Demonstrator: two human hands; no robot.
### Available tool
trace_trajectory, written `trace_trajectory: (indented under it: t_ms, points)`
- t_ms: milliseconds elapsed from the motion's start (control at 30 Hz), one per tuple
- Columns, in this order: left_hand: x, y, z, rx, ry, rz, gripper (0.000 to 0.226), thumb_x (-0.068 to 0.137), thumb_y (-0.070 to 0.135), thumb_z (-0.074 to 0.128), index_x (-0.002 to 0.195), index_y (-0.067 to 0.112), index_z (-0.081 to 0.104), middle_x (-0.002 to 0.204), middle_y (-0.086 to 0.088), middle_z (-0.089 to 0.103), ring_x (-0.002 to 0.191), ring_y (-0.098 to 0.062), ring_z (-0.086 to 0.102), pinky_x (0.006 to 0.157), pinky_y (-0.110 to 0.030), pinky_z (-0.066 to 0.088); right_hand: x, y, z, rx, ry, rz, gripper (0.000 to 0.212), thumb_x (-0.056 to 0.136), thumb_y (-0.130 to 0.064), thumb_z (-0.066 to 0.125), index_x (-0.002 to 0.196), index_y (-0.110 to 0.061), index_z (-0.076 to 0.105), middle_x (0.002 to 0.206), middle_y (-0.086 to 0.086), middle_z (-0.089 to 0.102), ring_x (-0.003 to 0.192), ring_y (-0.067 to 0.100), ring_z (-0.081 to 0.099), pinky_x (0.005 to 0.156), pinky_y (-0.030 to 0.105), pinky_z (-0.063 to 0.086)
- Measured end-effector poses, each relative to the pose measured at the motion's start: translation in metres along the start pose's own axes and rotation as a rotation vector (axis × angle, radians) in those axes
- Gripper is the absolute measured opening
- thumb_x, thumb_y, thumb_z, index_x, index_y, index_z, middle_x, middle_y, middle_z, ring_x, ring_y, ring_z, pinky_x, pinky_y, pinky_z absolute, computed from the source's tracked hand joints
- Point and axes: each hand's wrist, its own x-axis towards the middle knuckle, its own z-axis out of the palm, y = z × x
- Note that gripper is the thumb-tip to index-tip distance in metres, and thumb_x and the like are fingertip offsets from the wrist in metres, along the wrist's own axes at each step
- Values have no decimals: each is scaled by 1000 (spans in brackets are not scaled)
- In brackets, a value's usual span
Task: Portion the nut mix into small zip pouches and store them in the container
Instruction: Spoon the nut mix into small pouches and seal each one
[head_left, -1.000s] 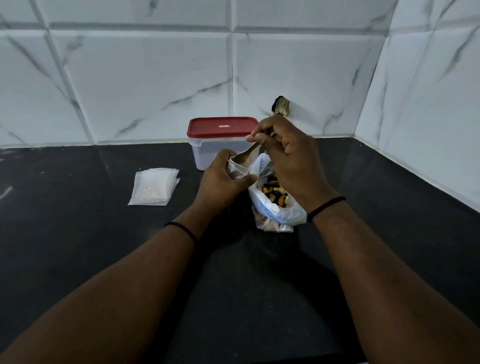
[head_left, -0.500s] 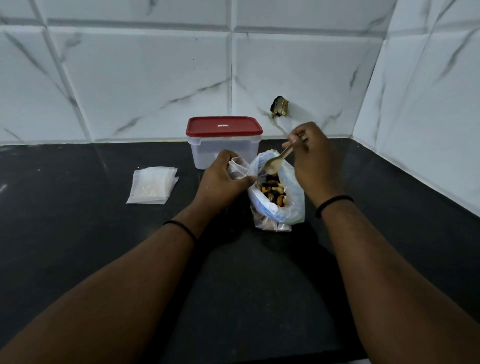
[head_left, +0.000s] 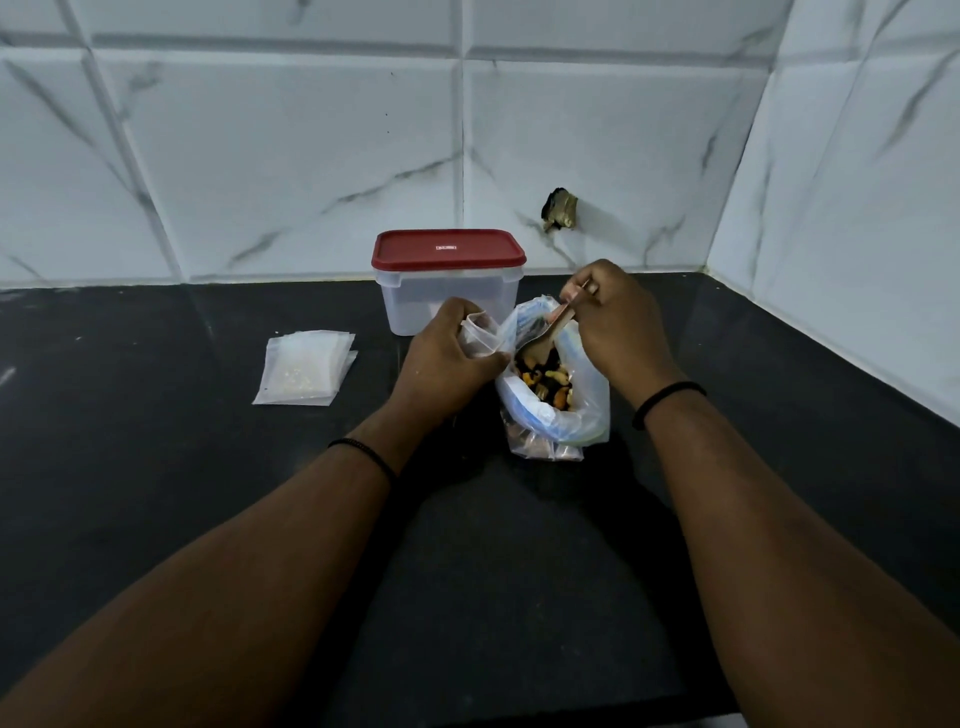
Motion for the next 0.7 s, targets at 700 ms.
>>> trace_trajectory:
  t_ms: [700]
  points:
    - [1, -2, 1, -24, 1, -5, 37, 83, 18, 77, 109, 27, 52, 109, 4, 64, 96, -8, 64, 76, -20, 52, 7, 15, 0, 218, 191, 465, 18, 75, -18, 57, 61, -15, 66, 78, 9, 73, 80, 31, 70, 79, 49, 60]
